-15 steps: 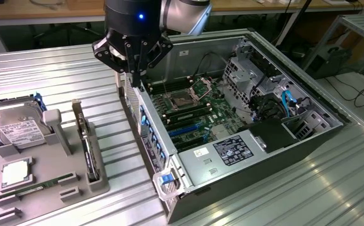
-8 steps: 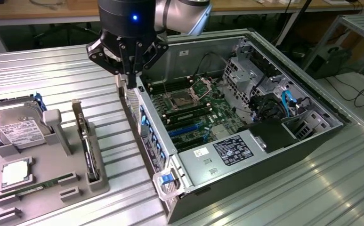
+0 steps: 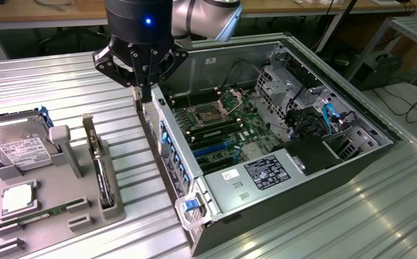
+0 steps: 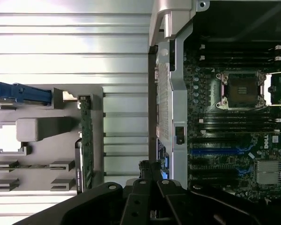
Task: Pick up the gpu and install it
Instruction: 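Reach for the gpu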
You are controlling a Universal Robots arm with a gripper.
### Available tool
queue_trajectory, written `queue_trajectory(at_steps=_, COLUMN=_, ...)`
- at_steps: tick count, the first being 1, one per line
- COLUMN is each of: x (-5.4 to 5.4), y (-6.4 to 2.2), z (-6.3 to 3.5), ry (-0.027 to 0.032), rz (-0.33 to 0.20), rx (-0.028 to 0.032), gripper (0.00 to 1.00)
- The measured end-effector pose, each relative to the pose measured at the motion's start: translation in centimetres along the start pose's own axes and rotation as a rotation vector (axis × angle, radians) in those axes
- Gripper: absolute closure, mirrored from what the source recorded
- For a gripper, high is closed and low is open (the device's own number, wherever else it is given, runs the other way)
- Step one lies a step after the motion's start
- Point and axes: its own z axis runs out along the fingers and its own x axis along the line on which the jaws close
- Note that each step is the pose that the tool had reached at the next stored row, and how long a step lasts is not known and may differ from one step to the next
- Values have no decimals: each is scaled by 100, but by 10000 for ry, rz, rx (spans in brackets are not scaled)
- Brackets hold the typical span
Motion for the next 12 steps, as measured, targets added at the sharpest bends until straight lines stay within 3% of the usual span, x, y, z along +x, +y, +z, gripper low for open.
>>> queue_trajectory(at_steps=12, x=143, y=-3, z=-3, ry=3, rz=-62, rx=-5, gripper=89)
